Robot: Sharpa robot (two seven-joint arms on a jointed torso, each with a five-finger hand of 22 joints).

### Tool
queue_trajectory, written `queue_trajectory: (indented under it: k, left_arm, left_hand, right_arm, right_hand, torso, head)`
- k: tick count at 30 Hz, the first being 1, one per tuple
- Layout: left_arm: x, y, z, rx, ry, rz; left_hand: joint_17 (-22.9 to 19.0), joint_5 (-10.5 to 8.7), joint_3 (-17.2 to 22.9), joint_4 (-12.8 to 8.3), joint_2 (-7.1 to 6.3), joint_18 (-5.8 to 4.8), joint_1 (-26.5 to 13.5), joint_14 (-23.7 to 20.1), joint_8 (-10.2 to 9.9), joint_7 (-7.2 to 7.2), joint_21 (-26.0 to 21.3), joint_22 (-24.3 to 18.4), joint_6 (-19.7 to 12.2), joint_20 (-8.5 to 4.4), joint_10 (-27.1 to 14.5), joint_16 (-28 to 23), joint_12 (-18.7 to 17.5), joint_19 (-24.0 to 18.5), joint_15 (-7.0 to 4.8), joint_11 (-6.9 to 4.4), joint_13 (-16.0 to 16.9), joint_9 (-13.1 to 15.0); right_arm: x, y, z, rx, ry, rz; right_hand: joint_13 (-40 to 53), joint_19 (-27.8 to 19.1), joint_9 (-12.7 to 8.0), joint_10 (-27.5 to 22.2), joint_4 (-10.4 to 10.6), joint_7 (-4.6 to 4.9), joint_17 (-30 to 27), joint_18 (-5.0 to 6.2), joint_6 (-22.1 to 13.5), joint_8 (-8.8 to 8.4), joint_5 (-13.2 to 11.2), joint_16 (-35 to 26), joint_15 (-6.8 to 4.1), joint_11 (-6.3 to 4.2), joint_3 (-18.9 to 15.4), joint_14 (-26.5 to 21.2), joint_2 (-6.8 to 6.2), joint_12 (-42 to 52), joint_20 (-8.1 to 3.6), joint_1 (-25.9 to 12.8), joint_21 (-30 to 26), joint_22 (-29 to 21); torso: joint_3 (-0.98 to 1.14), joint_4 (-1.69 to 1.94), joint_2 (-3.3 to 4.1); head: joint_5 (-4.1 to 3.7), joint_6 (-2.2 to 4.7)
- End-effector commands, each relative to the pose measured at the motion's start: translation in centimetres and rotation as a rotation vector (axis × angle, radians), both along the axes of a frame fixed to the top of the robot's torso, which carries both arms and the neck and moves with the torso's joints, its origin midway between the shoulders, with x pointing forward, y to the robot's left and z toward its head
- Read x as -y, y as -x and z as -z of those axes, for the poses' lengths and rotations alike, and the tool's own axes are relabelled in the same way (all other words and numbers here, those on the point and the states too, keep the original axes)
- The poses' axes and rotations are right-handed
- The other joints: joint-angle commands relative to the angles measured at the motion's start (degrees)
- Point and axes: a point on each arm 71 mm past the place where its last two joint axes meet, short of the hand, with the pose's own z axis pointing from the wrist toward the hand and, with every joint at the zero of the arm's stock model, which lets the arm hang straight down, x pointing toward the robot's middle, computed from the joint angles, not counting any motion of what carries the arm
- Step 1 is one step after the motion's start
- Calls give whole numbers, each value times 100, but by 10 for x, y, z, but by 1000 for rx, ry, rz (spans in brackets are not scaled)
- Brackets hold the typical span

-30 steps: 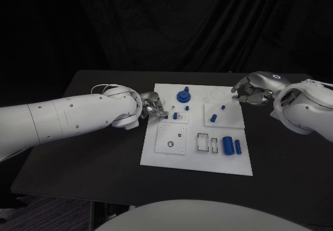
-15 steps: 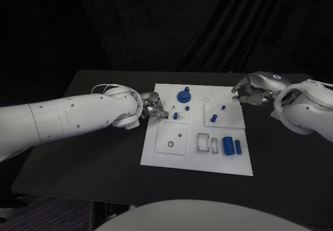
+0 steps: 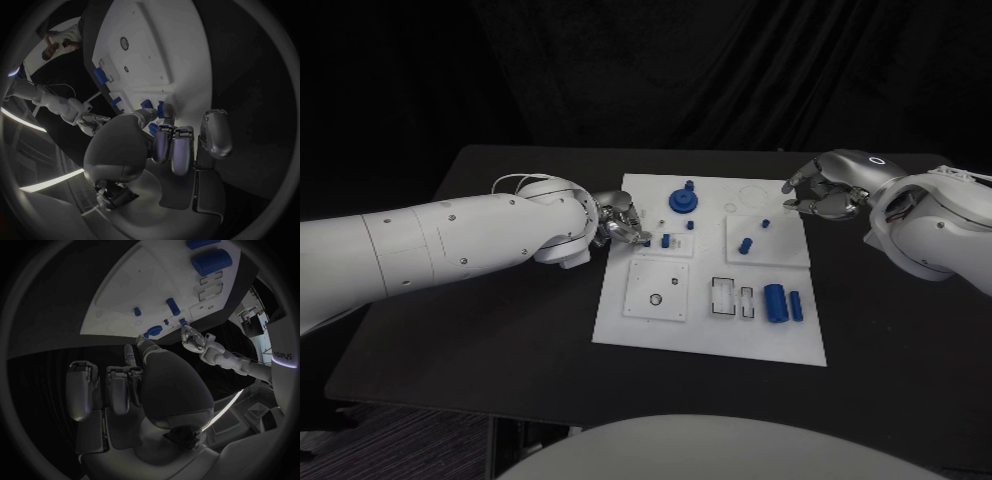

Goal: Assemble the parts on the task board

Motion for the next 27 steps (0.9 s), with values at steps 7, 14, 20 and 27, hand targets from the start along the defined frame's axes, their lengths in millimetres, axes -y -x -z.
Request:
queue_trajectory:
  k: [7,14,20,27]
  left_arm:
    - [4,4,6,-24,15,46]
    - [3,3,5,-15,24,48]
    - [2,2,6,-14,22,42]
    - [-2,1,6,-14,8,15]
  left_hand:
    - [1509,-1298,-575,440,121,92,-459,606,-245,52,-102,539,30,51,123,15,-32,-39,70,83,826,-288]
    - [1509,-1664,-1050,481,241,94,-872,606,-359,81,-125,560,56,83,127,15,-17,-30,100,114,836,-437]
    - [1509,-1726,-1186,485,287,95,-962,606,-390,86,-132,569,44,88,127,15,-14,-26,103,118,836,-471]
    - [1509,-1725,-1434,496,532,91,-1244,606,-350,68,-120,602,105,87,136,15,3,-1,99,107,848,-461]
  right_arm:
    - [2,0,1,-2,2,18]
    - [3,0,2,-6,5,22]
    - [3,0,2,-9,6,23]
    - [3,0,2,-12,8,23]
  right_hand:
    - [1130,217,-7,299,-24,5,1510,85,47,-35,22,17,26,29,3,605,54,-18,8,-6,-20,1277]
    - [1130,217,-7,299,-24,5,1510,85,47,-35,22,17,26,29,3,605,54,-18,8,-6,-20,1277]
    - [1118,209,-7,291,-30,6,1510,89,50,-36,22,17,27,30,5,605,55,-27,8,-6,-34,1272]
    - [1118,206,-8,291,-32,7,1510,90,50,-37,22,17,27,30,6,605,56,-28,8,-7,-40,1270]
  torso:
    - [-2,2,-1]
    - [0,2,-2]
    - [1,1,3]
    - [-3,3,2]
  head:
    - [3,0]
    - [1,0]
    - [7,0]
    - [12,0]
